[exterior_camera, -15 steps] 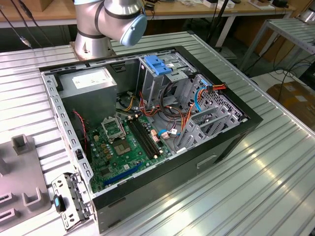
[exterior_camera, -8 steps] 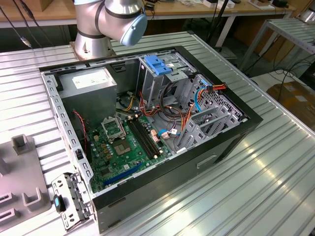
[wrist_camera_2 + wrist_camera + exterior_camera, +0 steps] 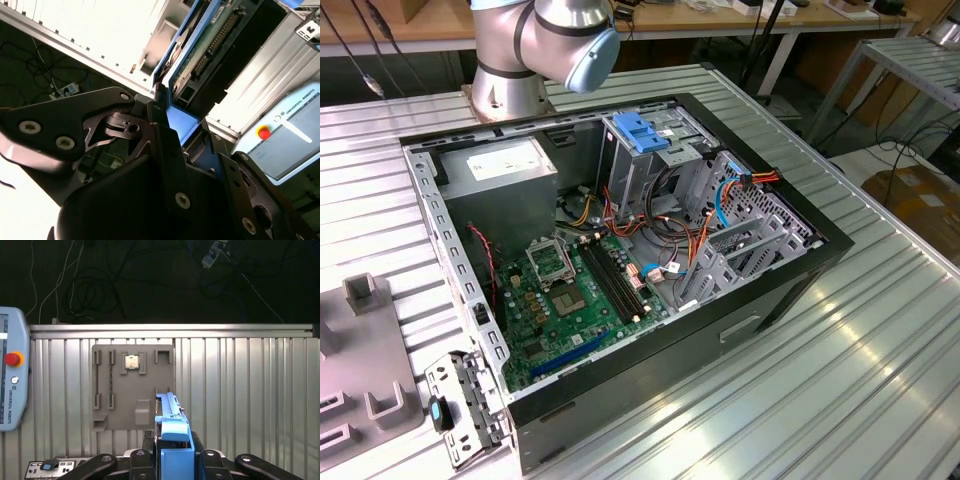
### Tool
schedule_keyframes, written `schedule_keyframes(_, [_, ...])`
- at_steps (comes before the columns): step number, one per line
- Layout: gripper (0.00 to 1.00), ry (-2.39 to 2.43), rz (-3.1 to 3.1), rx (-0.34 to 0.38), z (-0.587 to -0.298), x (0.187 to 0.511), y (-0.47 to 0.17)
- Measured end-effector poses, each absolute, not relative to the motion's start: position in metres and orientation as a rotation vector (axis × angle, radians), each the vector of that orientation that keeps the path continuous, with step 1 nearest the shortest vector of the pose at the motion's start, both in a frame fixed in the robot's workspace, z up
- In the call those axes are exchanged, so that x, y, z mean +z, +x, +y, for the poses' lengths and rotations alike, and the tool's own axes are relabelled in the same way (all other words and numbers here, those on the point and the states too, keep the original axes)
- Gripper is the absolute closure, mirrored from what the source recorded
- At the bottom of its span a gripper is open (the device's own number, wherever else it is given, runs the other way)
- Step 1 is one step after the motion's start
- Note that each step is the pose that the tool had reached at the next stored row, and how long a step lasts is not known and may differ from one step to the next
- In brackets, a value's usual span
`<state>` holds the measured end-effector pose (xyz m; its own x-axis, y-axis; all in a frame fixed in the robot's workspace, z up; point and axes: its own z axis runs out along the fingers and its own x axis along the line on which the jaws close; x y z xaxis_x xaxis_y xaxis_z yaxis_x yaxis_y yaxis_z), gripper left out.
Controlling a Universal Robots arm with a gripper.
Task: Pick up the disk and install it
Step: 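Pick up the disk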
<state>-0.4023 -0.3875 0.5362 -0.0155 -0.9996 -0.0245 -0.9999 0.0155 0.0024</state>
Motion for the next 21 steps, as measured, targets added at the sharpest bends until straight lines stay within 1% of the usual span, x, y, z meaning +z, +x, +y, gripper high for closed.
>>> schedule_keyframes(21, [0.63,-2.193,2.227,0.03,-0.389,0.536,-0.352])
